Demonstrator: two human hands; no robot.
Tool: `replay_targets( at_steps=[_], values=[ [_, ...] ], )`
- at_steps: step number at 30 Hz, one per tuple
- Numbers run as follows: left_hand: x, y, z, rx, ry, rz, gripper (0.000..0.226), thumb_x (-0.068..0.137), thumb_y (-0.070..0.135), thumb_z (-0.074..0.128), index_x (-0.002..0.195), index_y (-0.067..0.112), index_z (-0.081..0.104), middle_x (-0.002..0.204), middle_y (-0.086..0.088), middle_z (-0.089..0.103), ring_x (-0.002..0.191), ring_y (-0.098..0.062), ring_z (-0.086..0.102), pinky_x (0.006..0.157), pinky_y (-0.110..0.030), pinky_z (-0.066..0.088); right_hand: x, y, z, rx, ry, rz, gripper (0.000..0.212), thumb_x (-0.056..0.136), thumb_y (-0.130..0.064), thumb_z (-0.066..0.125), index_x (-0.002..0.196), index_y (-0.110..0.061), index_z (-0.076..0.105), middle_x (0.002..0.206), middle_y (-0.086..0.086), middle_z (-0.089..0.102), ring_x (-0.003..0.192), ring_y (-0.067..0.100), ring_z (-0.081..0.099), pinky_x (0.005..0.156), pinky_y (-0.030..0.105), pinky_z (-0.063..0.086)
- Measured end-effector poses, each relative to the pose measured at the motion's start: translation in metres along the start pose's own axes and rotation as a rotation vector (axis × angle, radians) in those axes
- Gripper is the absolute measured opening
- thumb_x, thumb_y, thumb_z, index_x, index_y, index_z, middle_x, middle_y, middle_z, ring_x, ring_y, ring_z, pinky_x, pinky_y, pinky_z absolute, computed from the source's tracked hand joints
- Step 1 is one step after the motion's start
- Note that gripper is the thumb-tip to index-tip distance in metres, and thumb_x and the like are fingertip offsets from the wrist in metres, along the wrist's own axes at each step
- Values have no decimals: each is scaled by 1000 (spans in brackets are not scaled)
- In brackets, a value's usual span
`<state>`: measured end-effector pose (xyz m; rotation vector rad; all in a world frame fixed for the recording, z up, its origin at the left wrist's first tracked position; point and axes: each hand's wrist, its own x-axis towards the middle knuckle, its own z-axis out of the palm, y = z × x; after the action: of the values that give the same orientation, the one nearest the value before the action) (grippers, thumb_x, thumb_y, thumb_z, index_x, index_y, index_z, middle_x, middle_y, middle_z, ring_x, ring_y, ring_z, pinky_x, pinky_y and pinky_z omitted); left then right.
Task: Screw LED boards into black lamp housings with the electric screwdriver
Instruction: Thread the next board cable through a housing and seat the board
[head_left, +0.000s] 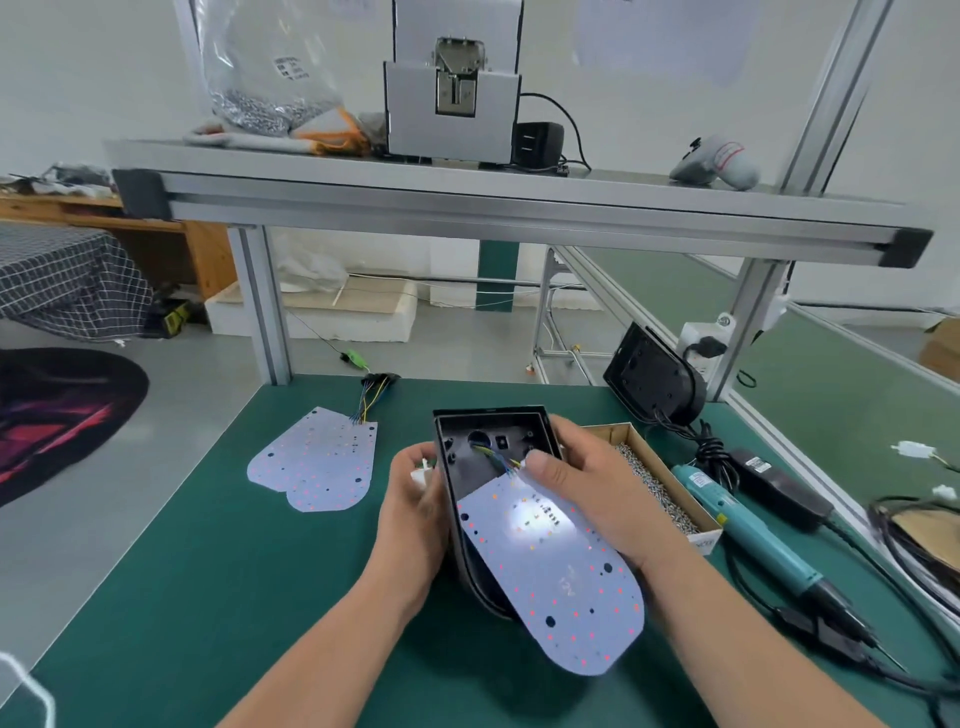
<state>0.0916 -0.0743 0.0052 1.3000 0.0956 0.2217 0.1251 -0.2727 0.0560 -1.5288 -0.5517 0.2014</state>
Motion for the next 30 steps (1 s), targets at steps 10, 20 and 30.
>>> replay_targets(
  at_steps=[10, 20, 30],
  values=[
    [1, 1, 6, 332, 116, -16, 54, 88, 81, 29, 113, 43, 57, 120, 21, 55, 115, 15, 44, 102, -26, 35, -2, 3, -15, 366, 379, 26, 12, 102, -22, 69, 103, -10, 69, 86, 9, 67, 67, 23, 66, 60, 32, 56],
    [-5, 5, 2, 111, -108, -37, 43, 91, 68, 58, 116, 36, 72, 102, 2, 74, 103, -20, 73, 99, -39, 60, -2, 3, -11, 251, 603, -68, 19, 102, -22, 68, 84, -23, 62, 79, 0, 60, 64, 20, 56, 57, 27, 50],
    [-6, 18, -8, -28, -352, -142, 59, 85, 20, 46, 140, 23, 69, 139, -8, 70, 128, -26, 64, 124, -61, 33, -6, 4, 0, 27, 572, -71, 9, 104, -23, 63, 107, -24, 71, 102, -2, 74, 87, 12, 67, 78, 28, 54]
  ],
)
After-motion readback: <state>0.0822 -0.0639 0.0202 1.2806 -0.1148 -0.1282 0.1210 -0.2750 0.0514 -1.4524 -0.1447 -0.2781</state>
